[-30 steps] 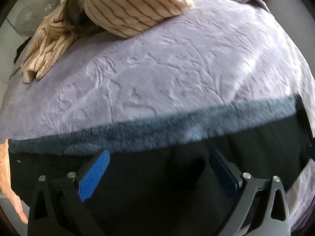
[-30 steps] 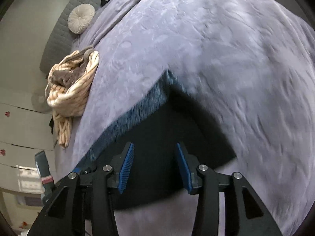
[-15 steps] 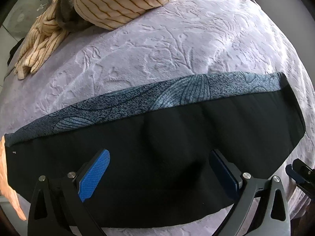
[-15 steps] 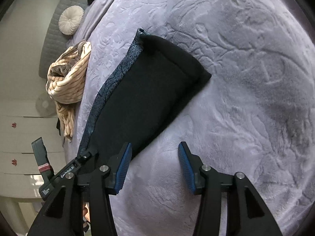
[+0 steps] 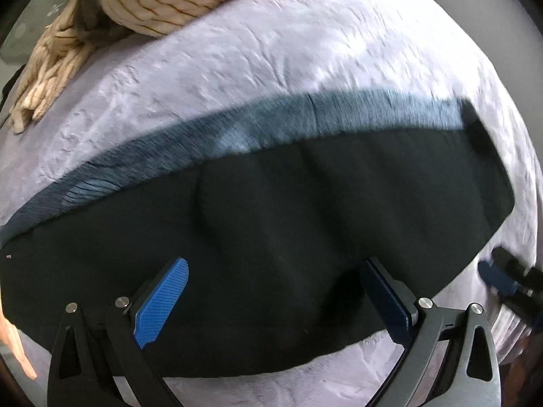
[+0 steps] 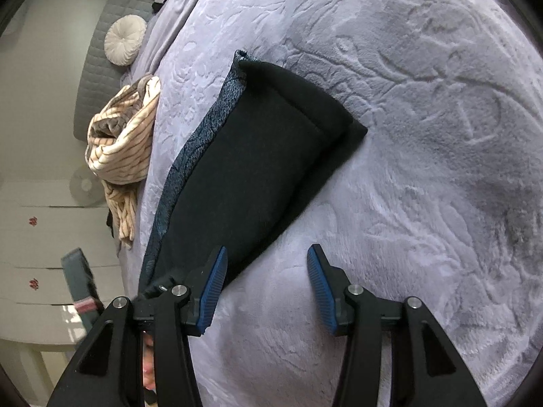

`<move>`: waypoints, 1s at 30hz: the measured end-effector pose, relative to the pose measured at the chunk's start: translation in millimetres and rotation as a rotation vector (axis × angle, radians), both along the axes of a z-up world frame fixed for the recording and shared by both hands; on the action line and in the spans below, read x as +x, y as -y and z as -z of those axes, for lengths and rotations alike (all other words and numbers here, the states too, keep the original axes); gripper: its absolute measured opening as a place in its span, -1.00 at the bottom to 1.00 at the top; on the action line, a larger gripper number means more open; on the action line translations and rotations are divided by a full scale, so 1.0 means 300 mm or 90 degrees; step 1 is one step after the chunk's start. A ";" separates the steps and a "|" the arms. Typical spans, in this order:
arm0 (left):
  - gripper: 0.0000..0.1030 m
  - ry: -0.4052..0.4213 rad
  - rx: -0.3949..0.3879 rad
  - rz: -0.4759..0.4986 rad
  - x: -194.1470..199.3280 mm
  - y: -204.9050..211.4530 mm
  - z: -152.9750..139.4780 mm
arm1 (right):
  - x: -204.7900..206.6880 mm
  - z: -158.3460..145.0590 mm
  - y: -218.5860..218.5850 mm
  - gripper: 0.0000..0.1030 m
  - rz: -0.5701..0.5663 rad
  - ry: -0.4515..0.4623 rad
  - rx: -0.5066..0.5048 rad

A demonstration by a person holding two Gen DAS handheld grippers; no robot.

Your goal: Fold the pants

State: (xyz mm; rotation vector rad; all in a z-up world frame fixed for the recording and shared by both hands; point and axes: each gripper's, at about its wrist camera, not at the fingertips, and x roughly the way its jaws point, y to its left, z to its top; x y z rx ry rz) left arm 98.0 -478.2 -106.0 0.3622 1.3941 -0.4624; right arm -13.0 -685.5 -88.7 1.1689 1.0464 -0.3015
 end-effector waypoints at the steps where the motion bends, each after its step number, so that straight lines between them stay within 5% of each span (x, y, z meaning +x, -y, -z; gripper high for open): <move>1: 0.98 -0.001 0.003 0.002 -0.017 0.003 0.013 | -0.001 0.001 0.003 0.03 0.004 0.005 0.002; 12: 0.99 0.013 -0.003 0.009 -0.093 0.009 0.015 | -0.004 0.070 0.053 0.03 0.077 0.041 0.028; 16: 0.99 0.011 -0.002 0.007 -0.098 0.008 0.005 | 0.021 0.107 0.078 0.06 0.132 0.103 0.051; 18: 0.68 0.011 -0.007 0.001 -0.053 -0.006 -0.017 | 0.035 0.115 0.091 -0.03 0.161 0.133 0.081; 19: 0.58 0.029 -0.008 -0.002 -0.050 -0.009 -0.046 | 0.044 0.109 0.094 -0.32 0.166 0.146 0.090; 21: 0.56 0.070 -0.004 -0.003 -0.039 -0.014 -0.089 | 0.066 0.080 0.094 -0.71 0.149 0.160 0.088; 23: 0.56 0.101 0.003 -0.011 -0.022 -0.017 -0.103 | 0.086 0.024 0.084 -0.71 0.116 0.173 0.067; 26: 0.56 0.074 0.009 -0.025 -0.015 0.007 -0.032 | 0.110 -0.063 0.056 -0.71 0.067 0.189 0.024; 30: 0.53 0.152 0.071 0.063 -0.097 0.085 0.015 | 0.181 -0.167 -0.033 -0.71 -0.019 0.176 -0.057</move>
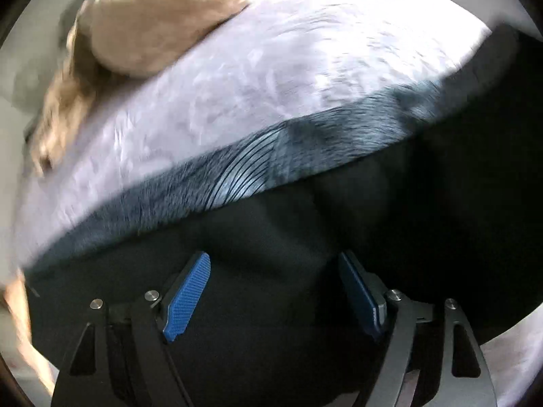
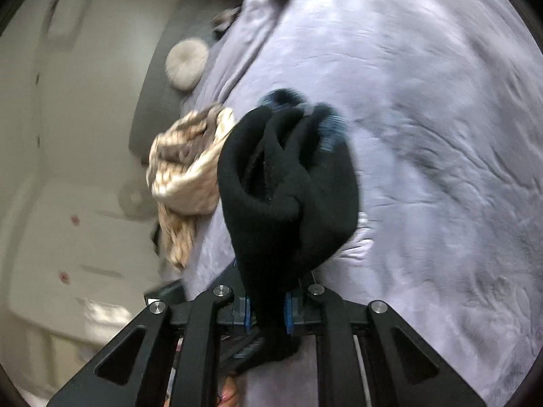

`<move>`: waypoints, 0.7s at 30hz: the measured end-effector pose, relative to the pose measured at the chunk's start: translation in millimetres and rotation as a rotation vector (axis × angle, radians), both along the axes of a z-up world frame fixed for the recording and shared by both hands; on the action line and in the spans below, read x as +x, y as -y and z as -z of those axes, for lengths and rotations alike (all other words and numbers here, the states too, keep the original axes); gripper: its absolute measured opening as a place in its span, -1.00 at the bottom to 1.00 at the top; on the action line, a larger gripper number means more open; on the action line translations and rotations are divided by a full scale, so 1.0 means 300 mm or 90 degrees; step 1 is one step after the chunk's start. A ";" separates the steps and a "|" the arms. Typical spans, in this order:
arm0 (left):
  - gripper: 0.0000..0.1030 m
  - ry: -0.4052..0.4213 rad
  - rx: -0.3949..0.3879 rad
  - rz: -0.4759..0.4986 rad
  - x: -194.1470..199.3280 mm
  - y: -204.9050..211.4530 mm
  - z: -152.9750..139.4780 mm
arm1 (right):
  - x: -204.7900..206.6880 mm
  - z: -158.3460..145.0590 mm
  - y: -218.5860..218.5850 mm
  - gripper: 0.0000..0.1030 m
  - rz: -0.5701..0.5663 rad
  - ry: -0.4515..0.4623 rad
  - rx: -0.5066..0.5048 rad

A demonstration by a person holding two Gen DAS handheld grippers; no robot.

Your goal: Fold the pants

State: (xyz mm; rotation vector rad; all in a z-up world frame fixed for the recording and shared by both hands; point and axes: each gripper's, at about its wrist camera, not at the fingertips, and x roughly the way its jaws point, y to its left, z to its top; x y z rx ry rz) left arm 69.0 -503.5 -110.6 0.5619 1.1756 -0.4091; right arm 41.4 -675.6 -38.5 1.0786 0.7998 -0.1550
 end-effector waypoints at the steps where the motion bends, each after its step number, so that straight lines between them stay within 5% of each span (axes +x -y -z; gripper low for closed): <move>1: 0.53 -0.007 -0.008 -0.003 0.001 -0.009 -0.007 | 0.020 -0.028 -0.026 -0.71 -0.016 -0.002 -0.026; 5: 0.53 -0.087 -0.089 -0.063 0.067 -0.124 -0.062 | 0.085 -0.148 -0.117 -0.71 -0.065 -0.001 -0.108; 13: 0.53 -0.032 -0.123 -0.101 0.140 -0.479 -0.210 | 0.215 -0.312 -0.449 -0.71 -0.199 -0.025 -0.259; 18: 0.54 -0.028 -0.076 -0.160 0.247 -0.761 -0.171 | 0.341 -0.239 -0.742 -0.68 -0.289 -0.070 -0.319; 21: 0.53 -0.042 -0.054 -0.206 0.272 -0.939 -0.138 | 0.392 -0.113 -0.954 -0.57 -0.362 -0.124 -0.370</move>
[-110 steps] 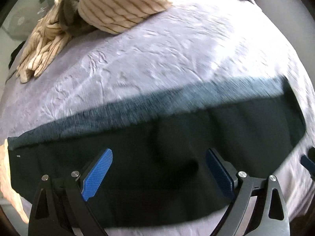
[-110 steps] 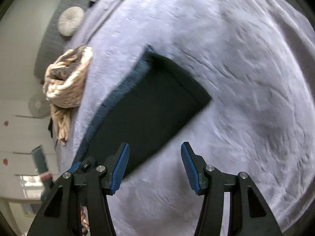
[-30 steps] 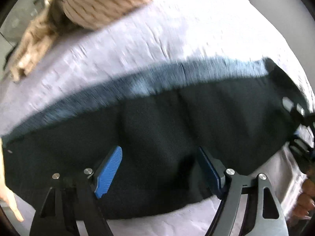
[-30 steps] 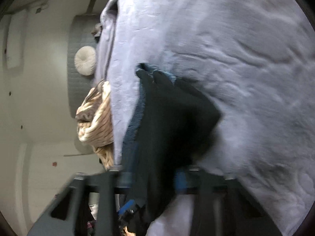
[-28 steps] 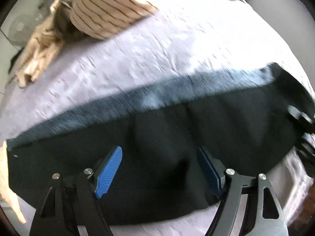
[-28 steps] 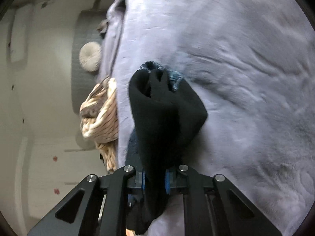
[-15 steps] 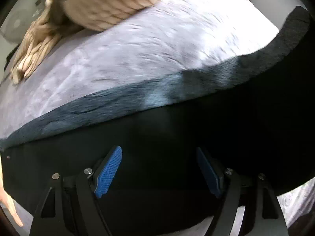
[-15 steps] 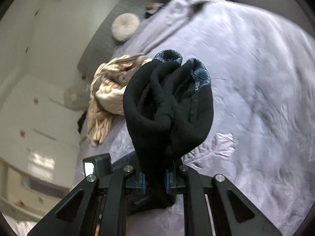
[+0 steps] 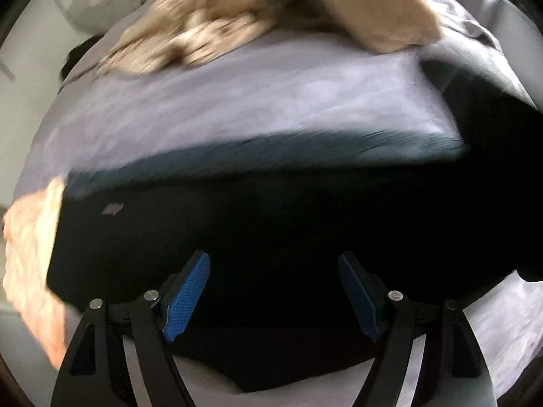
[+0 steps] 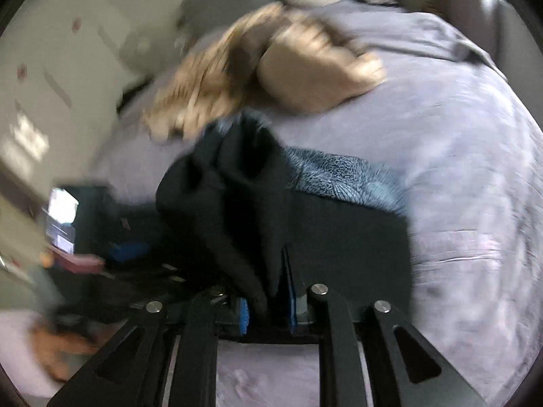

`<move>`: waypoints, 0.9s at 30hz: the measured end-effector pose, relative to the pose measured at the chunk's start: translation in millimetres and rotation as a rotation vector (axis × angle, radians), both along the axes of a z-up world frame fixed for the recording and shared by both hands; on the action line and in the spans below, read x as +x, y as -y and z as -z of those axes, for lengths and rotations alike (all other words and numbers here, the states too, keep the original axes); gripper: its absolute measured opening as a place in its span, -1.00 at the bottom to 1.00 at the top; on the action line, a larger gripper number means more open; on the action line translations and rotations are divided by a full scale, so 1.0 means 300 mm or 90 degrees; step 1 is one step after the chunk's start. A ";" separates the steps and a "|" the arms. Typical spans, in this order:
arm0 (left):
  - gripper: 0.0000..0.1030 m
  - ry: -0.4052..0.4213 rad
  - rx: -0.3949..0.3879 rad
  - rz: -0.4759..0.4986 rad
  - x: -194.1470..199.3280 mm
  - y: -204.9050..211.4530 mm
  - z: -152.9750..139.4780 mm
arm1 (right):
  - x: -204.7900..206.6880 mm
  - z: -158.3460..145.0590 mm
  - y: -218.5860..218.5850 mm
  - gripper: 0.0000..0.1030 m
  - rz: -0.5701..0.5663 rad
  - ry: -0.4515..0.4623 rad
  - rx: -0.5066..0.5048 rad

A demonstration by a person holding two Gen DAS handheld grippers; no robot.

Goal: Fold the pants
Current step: 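Lift the leg end with the right tool, lay it down and release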

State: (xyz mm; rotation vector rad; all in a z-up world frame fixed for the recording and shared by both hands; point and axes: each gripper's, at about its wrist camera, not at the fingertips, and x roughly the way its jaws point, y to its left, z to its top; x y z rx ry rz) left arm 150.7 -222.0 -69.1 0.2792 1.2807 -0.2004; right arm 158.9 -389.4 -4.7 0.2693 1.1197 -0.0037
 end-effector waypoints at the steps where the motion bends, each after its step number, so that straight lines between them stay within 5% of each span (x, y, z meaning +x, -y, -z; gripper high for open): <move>1: 0.53 -0.005 0.002 -0.011 0.000 -0.045 0.006 | 0.022 0.065 -0.075 -0.47 -0.018 -0.033 -0.028; 4: 0.53 -0.019 0.007 -0.044 -0.017 -0.183 0.016 | 0.053 0.220 -0.245 -0.42 -0.053 -0.119 -0.148; 6: 0.53 -0.019 0.003 -0.057 -0.010 -0.247 0.014 | 0.054 0.223 -0.328 -0.39 -0.068 -0.130 -0.238; 9: 0.53 -0.023 -0.012 -0.063 0.020 -0.309 0.015 | 0.035 0.125 -0.372 0.02 -0.084 -0.095 -0.217; 10: 0.53 -0.025 -0.018 -0.063 0.030 -0.317 0.015 | 0.025 0.071 -0.377 0.23 -0.093 -0.072 -0.178; 14: 0.54 -0.030 -0.045 -0.054 0.020 -0.292 0.008 | -0.066 -0.039 -0.303 0.30 -0.058 -0.025 0.060; 19: 0.54 -0.058 -0.056 -0.034 -0.002 -0.232 0.051 | -0.156 0.123 -0.031 0.31 0.188 -0.102 0.357; 27: 0.54 -0.088 -0.067 -0.033 -0.044 -0.202 0.068 | -0.212 0.305 0.023 0.30 0.292 -0.140 0.507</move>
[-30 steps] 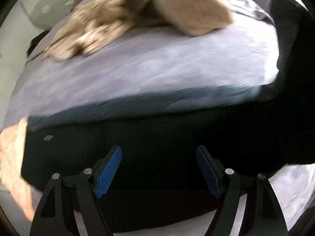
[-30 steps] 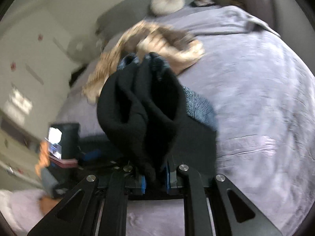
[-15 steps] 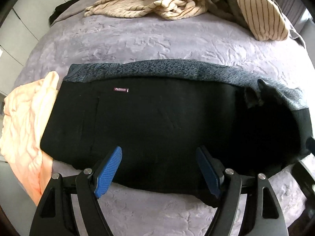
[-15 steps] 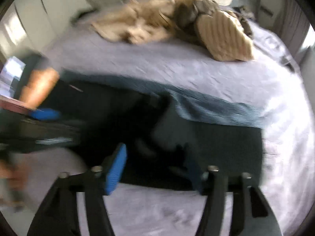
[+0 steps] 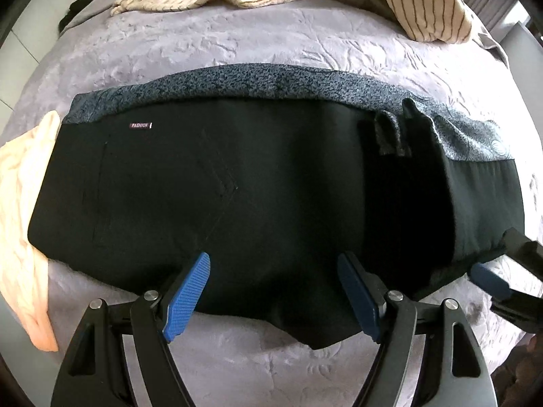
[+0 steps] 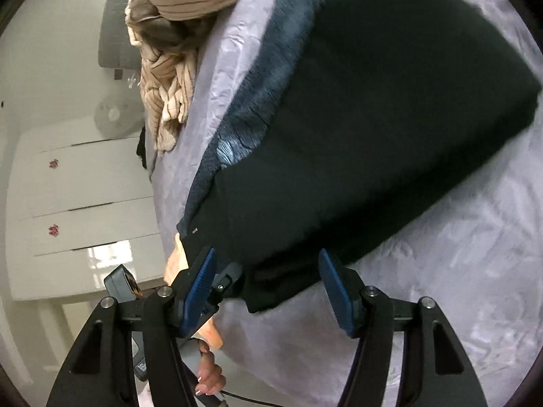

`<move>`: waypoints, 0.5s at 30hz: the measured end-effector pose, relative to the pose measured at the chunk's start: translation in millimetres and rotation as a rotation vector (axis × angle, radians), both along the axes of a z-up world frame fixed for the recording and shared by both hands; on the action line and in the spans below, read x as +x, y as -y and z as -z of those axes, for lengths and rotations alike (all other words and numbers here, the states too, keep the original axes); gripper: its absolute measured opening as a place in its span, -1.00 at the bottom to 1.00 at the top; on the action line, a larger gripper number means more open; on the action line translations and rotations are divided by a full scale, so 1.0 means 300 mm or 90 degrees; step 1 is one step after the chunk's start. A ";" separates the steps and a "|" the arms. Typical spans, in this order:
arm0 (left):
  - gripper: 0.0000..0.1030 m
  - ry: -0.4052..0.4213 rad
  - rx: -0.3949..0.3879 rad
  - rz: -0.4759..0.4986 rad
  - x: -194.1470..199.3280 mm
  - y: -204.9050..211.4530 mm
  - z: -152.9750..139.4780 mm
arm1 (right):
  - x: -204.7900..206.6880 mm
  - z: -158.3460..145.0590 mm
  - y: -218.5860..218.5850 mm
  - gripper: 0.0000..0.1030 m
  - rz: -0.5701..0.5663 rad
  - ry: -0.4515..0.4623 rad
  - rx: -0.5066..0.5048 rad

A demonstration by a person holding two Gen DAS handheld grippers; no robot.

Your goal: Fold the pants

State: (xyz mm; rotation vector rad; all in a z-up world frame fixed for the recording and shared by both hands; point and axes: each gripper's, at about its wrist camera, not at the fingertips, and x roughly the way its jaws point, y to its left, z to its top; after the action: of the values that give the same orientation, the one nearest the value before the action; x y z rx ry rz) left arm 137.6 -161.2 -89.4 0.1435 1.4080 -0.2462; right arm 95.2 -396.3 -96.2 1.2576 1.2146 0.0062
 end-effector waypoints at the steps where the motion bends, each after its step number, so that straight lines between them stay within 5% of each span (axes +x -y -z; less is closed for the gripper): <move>1: 0.54 -0.002 0.002 0.000 0.000 -0.003 0.003 | -0.002 0.005 -0.009 0.30 -0.003 0.001 0.001; 5: 0.54 -0.010 0.014 -0.006 0.000 -0.013 0.017 | 0.046 0.075 -0.021 0.25 0.008 -0.011 0.019; 6: 0.54 -0.012 0.014 -0.007 0.001 -0.016 0.018 | 0.053 0.094 -0.014 0.03 0.021 -0.013 0.033; 7: 0.54 -0.013 0.013 -0.009 0.000 -0.018 0.018 | 0.053 0.112 -0.010 -0.46 0.036 -0.014 0.050; 8: 0.54 -0.012 0.012 -0.009 -0.002 -0.019 0.017 | 0.052 0.128 -0.004 -0.65 0.049 -0.017 0.060; 15: 0.54 0.005 0.007 -0.005 -0.004 -0.042 -0.016 | 0.077 0.054 -0.031 -0.74 0.023 0.015 0.041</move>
State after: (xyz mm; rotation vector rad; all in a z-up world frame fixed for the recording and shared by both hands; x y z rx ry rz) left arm 136.4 -148.7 -84.7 0.1470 1.4024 -0.2311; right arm 118.4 -386.9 -112.5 1.3315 1.1783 0.0333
